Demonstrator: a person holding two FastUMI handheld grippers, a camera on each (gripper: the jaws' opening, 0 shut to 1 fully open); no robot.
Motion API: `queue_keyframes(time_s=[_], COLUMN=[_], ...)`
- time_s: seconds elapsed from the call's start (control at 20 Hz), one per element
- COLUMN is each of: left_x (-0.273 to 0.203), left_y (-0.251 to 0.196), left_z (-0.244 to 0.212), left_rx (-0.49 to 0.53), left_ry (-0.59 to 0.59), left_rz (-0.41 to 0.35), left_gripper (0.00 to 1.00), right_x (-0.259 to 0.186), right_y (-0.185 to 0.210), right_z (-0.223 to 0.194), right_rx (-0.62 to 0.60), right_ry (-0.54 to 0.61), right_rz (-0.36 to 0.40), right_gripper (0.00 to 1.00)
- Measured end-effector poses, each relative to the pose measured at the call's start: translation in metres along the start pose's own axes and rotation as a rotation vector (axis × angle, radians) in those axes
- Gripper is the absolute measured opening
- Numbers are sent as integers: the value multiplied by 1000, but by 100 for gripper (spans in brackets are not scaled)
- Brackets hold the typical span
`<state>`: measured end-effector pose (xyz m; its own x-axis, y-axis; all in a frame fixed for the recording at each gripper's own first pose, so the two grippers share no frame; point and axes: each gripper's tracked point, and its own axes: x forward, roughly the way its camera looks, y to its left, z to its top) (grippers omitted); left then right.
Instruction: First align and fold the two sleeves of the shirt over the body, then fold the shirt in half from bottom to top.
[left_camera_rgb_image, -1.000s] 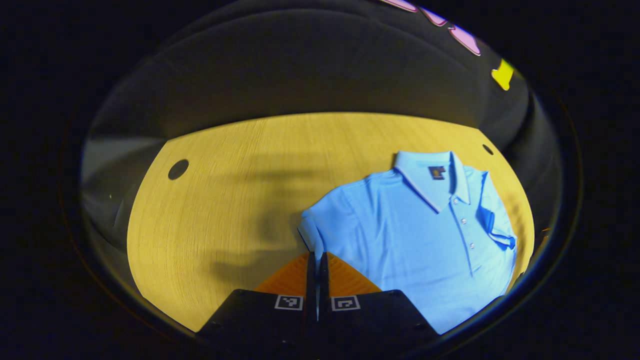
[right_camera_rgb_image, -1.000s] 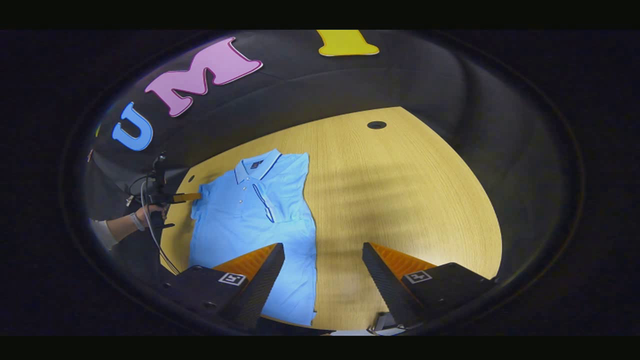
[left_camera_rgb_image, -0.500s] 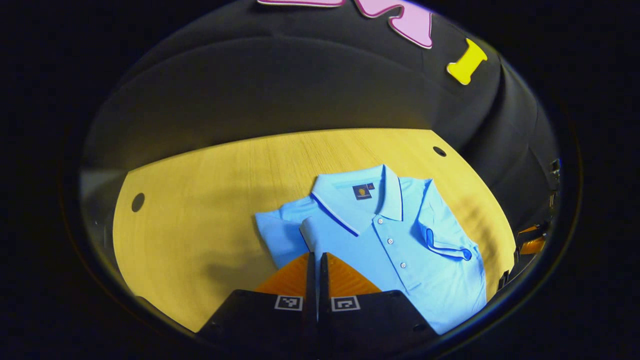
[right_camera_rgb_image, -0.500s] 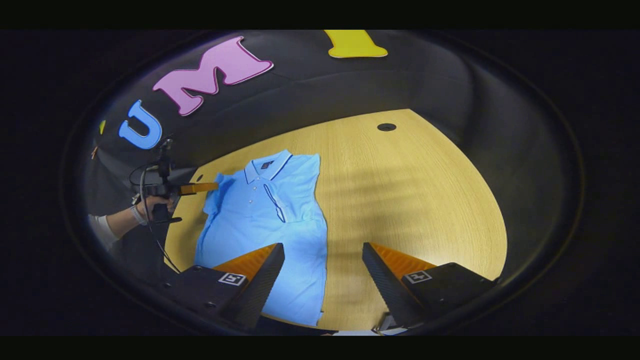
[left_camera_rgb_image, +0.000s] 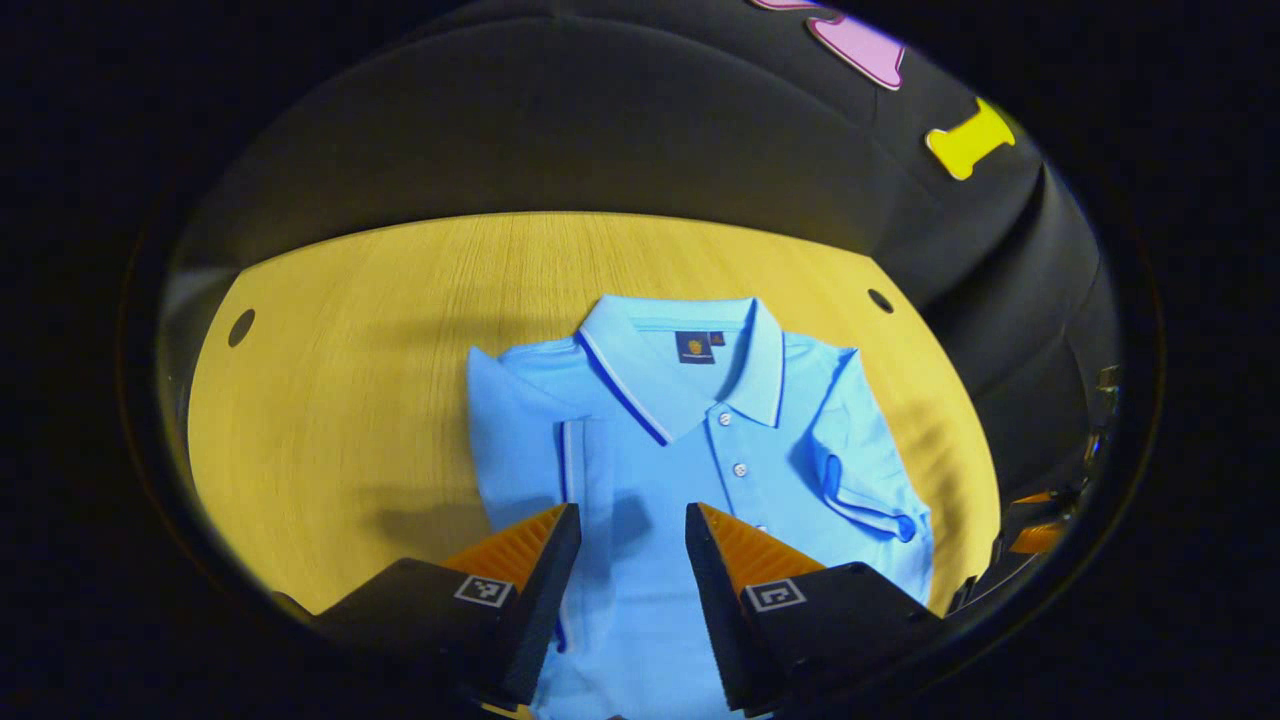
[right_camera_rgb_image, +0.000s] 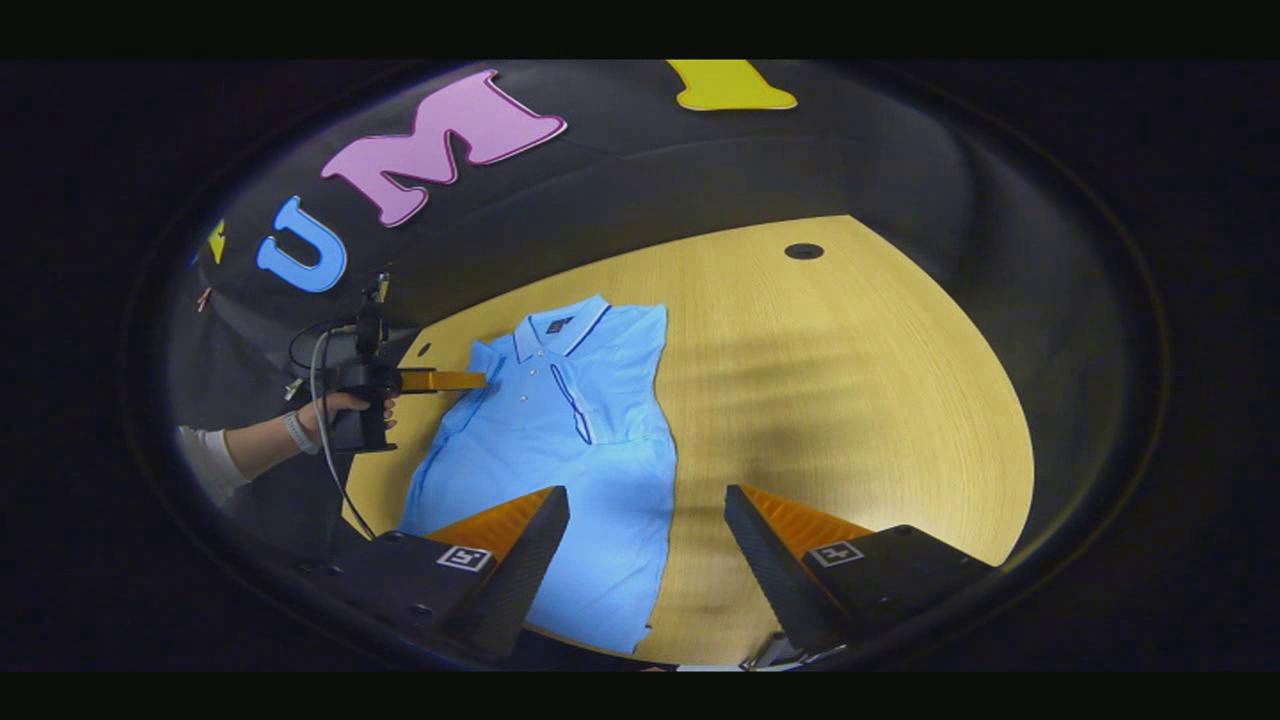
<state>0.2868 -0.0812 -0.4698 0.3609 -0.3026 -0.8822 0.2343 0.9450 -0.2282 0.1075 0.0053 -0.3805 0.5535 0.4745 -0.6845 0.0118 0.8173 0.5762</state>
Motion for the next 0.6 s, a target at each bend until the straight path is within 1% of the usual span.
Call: queue_keyframes(time_s=[0.1,0.25,0.4,0.5,0.6], left_x=[-27,-77,-121,-144,-159], left_y=[4,5,15,27,36], left_z=[-5,-31,-83,-123,-162], left_rx=[-12,-64,-103,-94,-114], left_ry=[-17,-38,-9,17,45], left_rz=[15,2,1,17,21], left_gripper=[72,74,74,74,74], right_x=[2,3,-4,-9,-16], right_y=[4,8,10,22,32], right_z=[-7,-29,-56,-71,-88], right_rx=[3,-17,-9,21,25], right_ry=[18,57,99,111,123], right_rz=[28,67,77,104,128], right_gripper=[98,98,98,98,98])
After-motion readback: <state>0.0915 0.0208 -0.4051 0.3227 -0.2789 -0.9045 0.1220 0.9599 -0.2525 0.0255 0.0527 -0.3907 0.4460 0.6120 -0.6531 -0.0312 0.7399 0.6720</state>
